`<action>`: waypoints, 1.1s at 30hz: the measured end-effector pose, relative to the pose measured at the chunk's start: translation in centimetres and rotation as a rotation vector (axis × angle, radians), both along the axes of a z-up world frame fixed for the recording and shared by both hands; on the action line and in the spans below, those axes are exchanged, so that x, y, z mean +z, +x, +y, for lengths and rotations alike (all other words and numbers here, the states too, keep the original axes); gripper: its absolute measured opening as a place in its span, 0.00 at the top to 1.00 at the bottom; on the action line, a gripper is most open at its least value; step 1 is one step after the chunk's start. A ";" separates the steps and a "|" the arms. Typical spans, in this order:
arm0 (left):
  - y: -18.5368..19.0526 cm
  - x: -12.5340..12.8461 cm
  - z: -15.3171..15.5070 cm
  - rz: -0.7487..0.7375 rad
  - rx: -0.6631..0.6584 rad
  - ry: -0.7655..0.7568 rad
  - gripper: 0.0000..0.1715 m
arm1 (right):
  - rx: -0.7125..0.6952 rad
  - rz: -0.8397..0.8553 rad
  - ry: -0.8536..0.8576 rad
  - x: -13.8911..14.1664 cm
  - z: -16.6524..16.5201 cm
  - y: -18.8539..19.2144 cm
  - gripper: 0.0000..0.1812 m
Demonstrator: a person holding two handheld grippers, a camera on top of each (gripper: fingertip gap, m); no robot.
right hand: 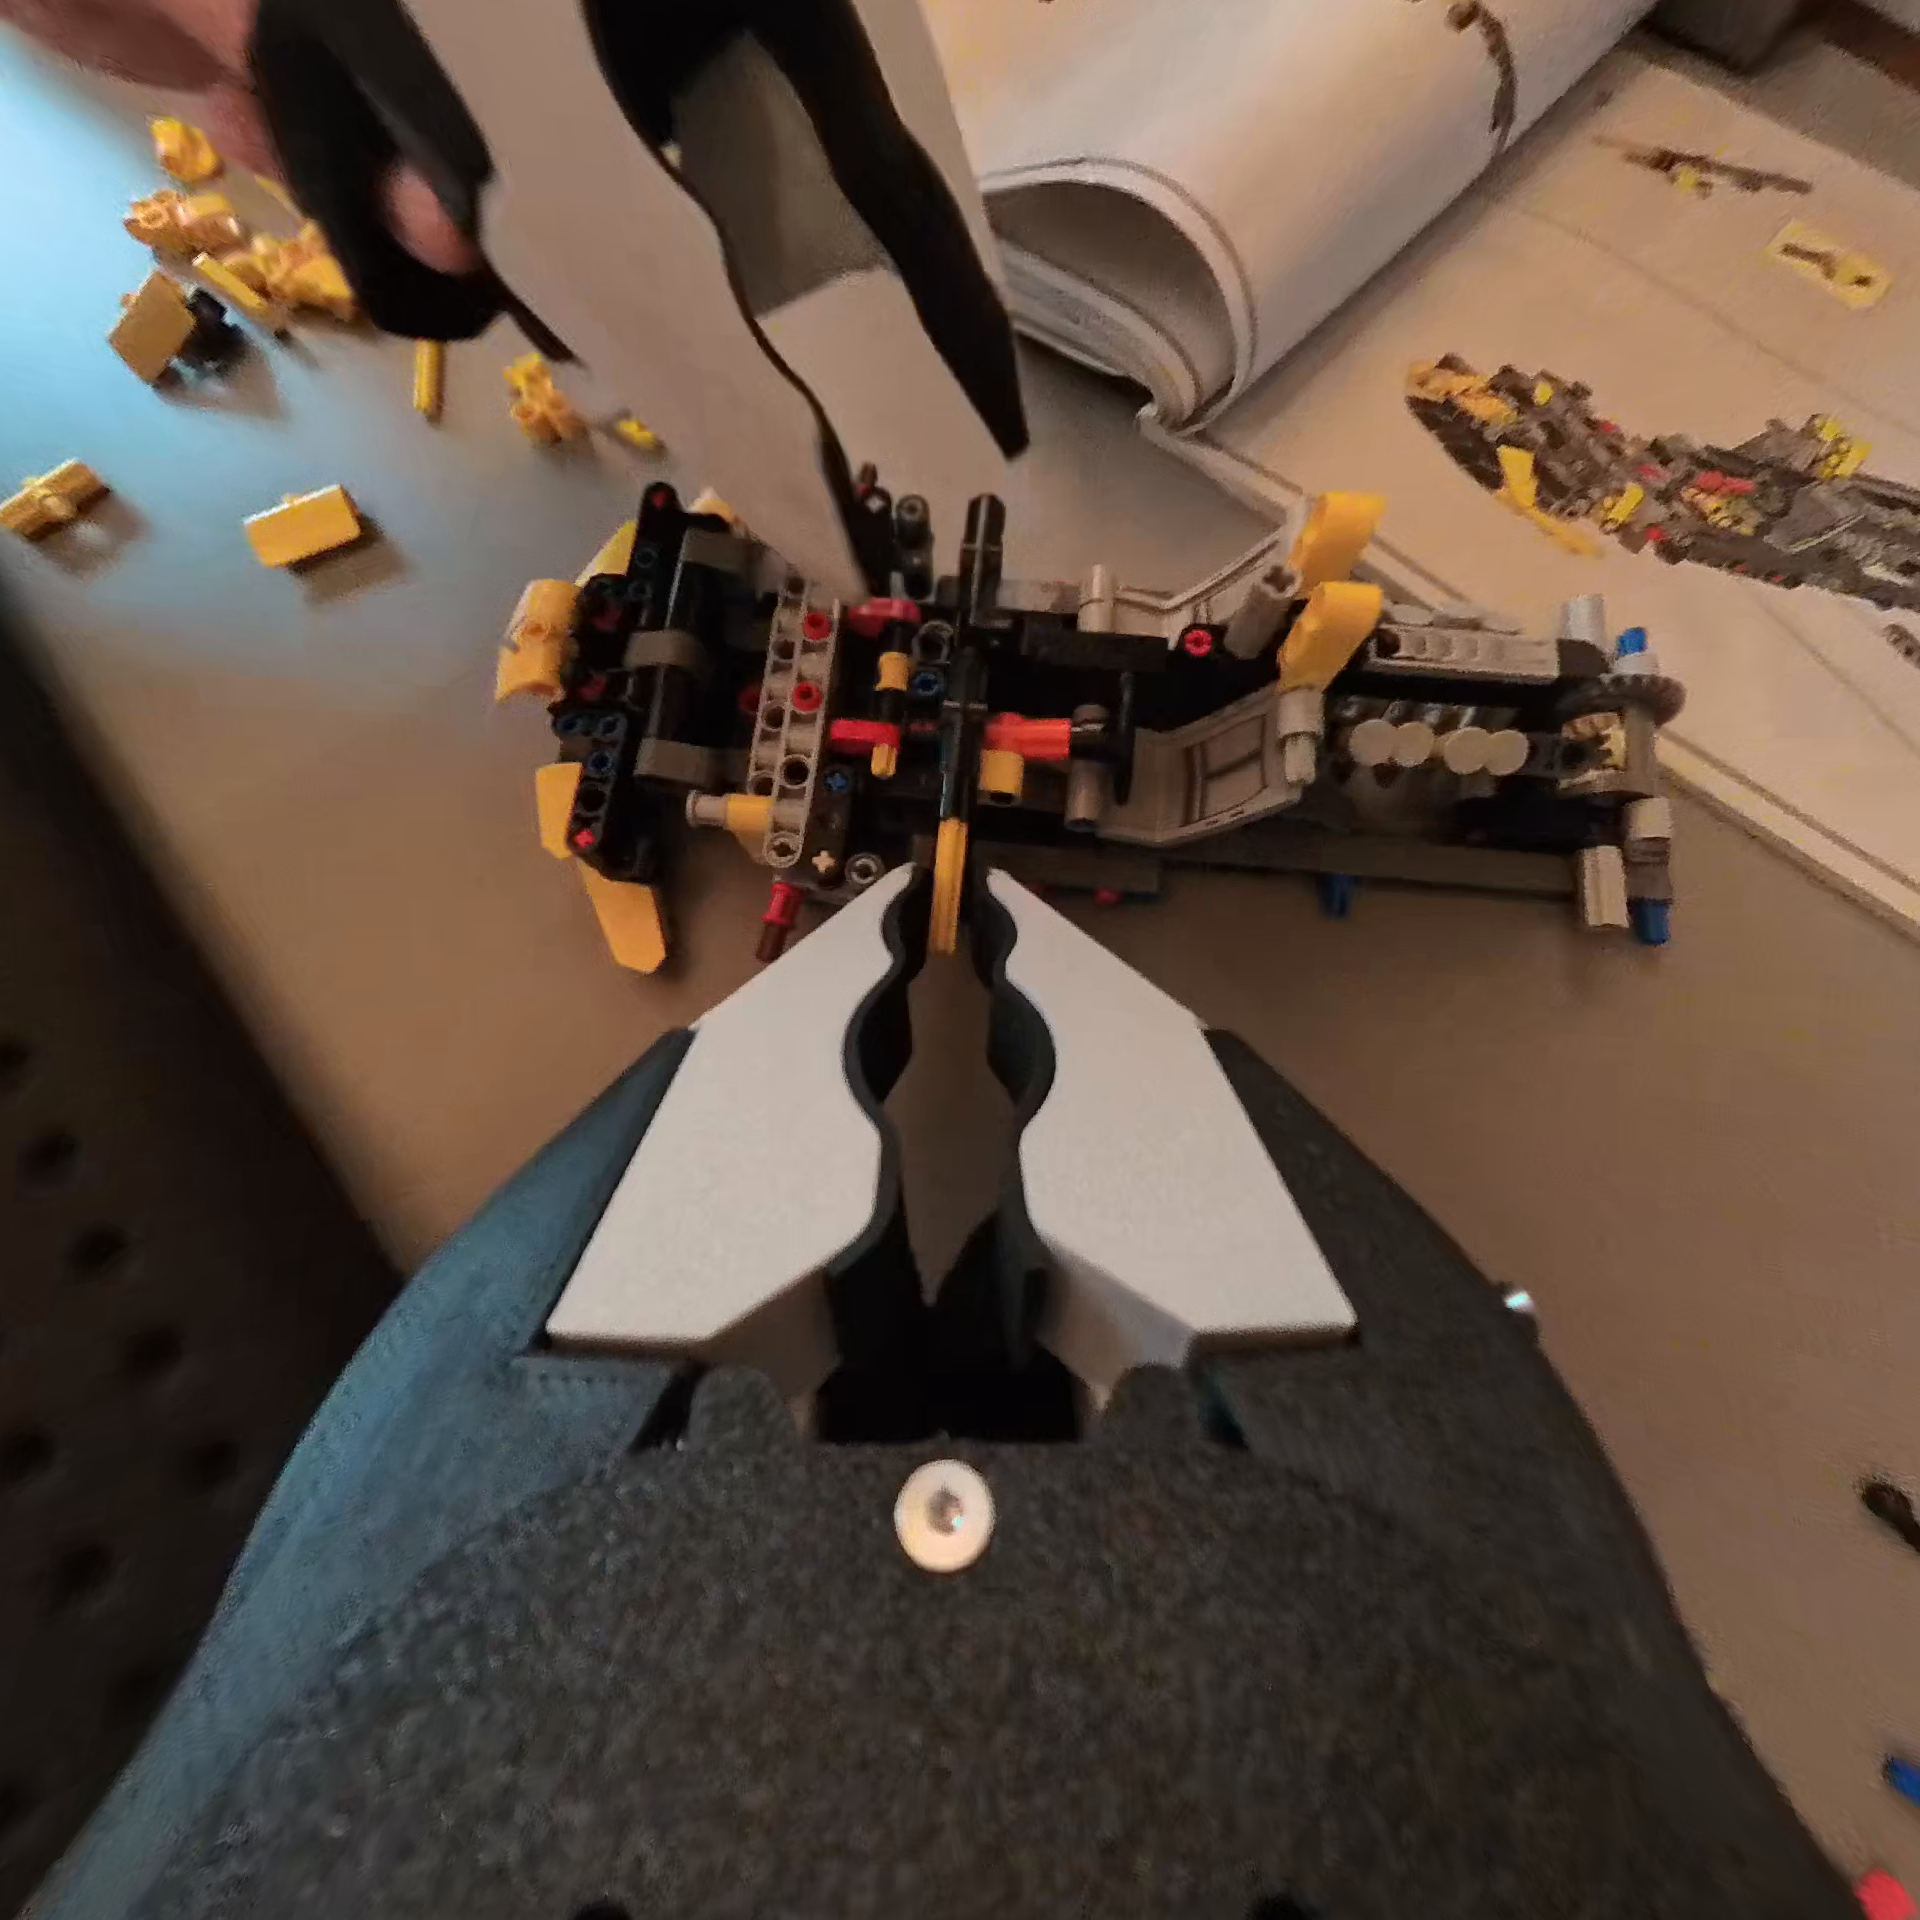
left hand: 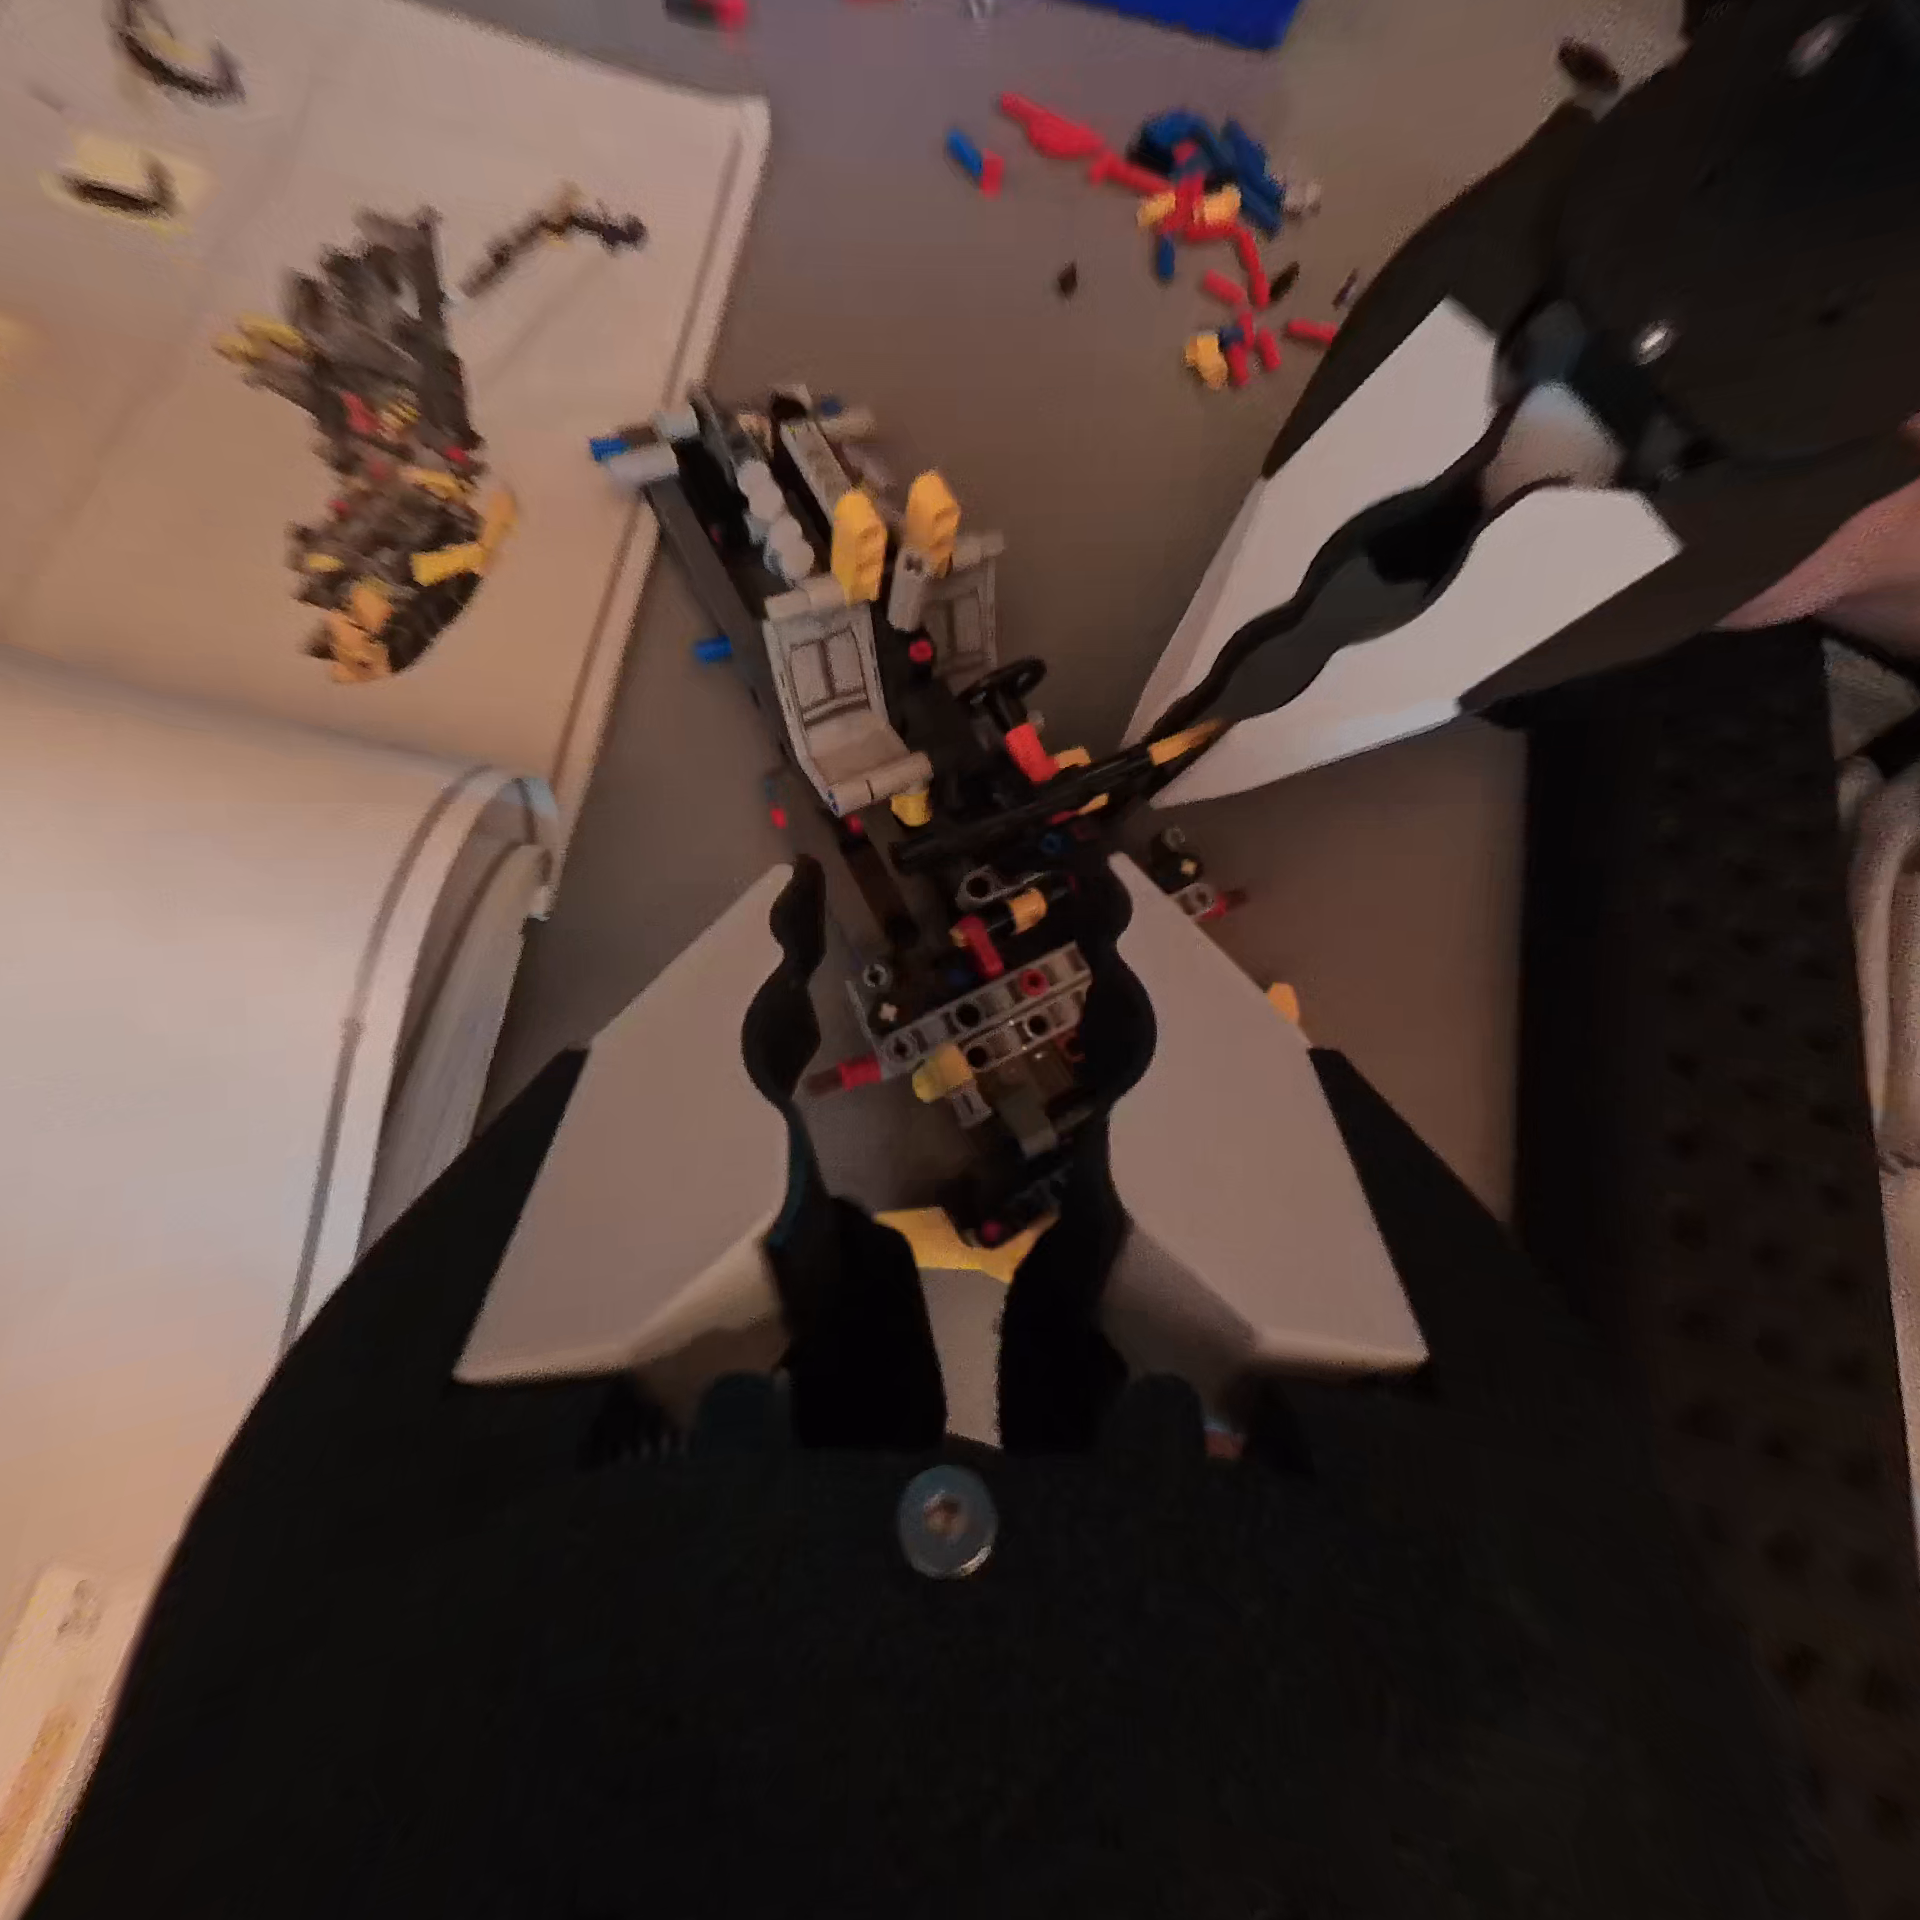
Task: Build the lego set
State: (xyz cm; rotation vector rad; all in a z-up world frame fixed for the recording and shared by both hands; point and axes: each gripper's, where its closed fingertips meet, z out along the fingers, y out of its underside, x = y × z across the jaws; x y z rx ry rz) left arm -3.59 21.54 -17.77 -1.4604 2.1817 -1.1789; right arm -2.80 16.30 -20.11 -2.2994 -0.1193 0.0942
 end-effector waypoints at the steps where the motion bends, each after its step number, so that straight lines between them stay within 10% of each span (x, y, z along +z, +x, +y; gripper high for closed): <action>1: -0.4 1.0 0.3 -0.037 0.029 0.003 0.74 | 0.001 0.006 0.011 0.0 0.1 0.0 0.96; 7: -8.8 7.2 3.3 -0.279 0.306 0.017 0.80 | -0.026 0.087 0.194 2.4 -2.1 0.5 0.92; 14: -22.6 -0.2 3.8 0.172 0.604 0.146 0.80 | -0.076 0.188 0.427 5.5 -4.1 2.2 0.94; 33: -20.8 -4.6 6.4 0.320 0.761 0.363 0.97 | -0.052 0.233 0.388 4.6 -3.7 1.8 0.94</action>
